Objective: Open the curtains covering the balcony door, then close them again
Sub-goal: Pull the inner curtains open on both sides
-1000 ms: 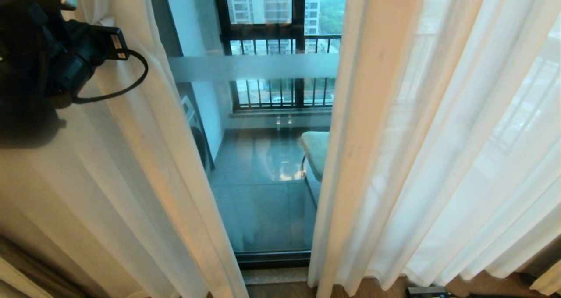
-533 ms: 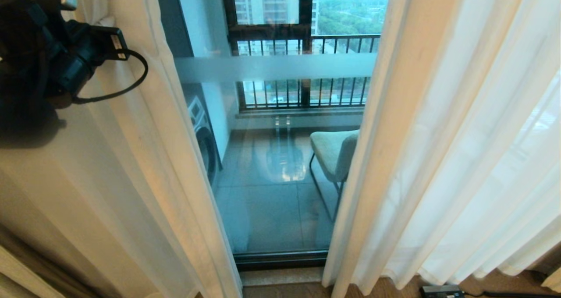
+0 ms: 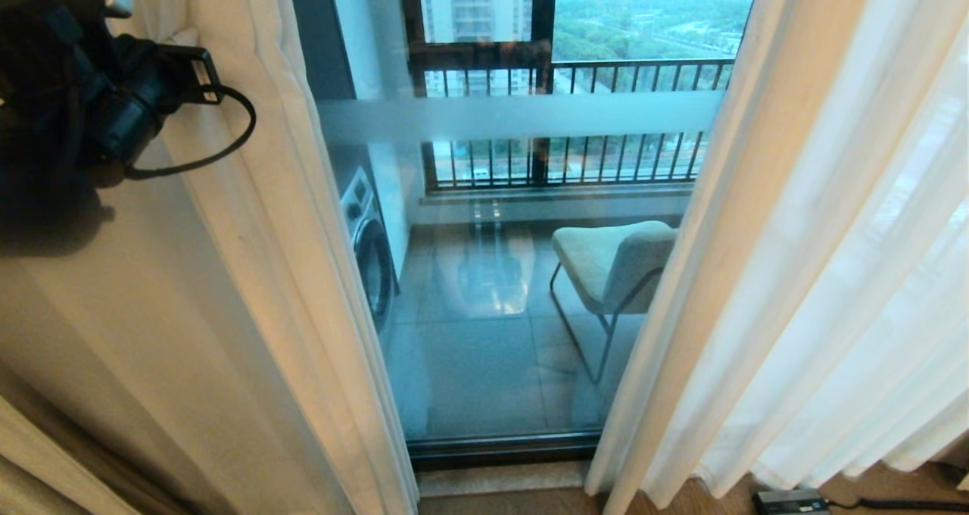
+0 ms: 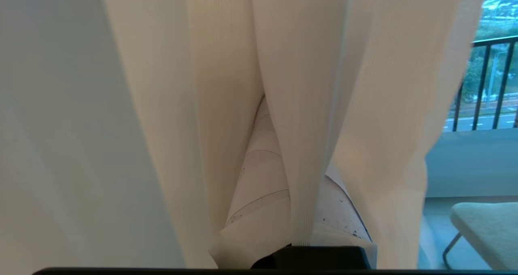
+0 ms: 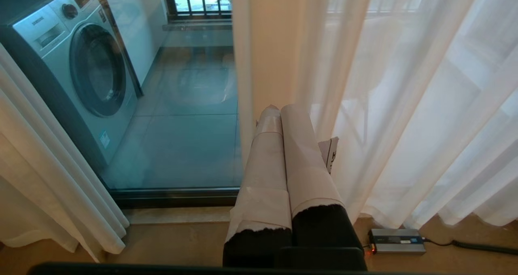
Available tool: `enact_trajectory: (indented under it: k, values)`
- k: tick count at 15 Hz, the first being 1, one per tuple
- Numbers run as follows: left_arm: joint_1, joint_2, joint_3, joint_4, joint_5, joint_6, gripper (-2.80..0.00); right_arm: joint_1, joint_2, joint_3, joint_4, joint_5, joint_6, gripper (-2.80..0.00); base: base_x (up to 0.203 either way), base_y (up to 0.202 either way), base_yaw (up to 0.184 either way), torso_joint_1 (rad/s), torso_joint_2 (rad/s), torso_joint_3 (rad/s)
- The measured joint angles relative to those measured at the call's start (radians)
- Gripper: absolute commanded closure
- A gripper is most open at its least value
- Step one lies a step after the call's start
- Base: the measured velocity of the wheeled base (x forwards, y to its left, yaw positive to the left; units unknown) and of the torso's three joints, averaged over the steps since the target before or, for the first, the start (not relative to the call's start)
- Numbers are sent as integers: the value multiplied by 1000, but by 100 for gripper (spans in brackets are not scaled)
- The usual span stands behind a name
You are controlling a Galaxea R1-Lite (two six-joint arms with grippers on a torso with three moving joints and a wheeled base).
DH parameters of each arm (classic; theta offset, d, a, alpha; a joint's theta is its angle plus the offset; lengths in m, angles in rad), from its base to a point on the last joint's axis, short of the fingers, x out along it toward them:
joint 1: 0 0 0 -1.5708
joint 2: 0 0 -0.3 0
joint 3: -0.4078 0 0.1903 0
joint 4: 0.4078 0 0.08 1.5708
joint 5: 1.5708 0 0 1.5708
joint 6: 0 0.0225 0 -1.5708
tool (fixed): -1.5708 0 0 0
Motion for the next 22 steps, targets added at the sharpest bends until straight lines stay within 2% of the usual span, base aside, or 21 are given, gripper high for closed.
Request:
enact_trajectory:
  k: [11,22]
  values:
    - [1,0,12,0,-2,0,0,0,0,0,0,0,0,0,0,172,-2,2,4,2]
    - [-3,2,17,15,-14,-15,0,0,0,0,0,0,0,0,0,0,0,0,0,0]
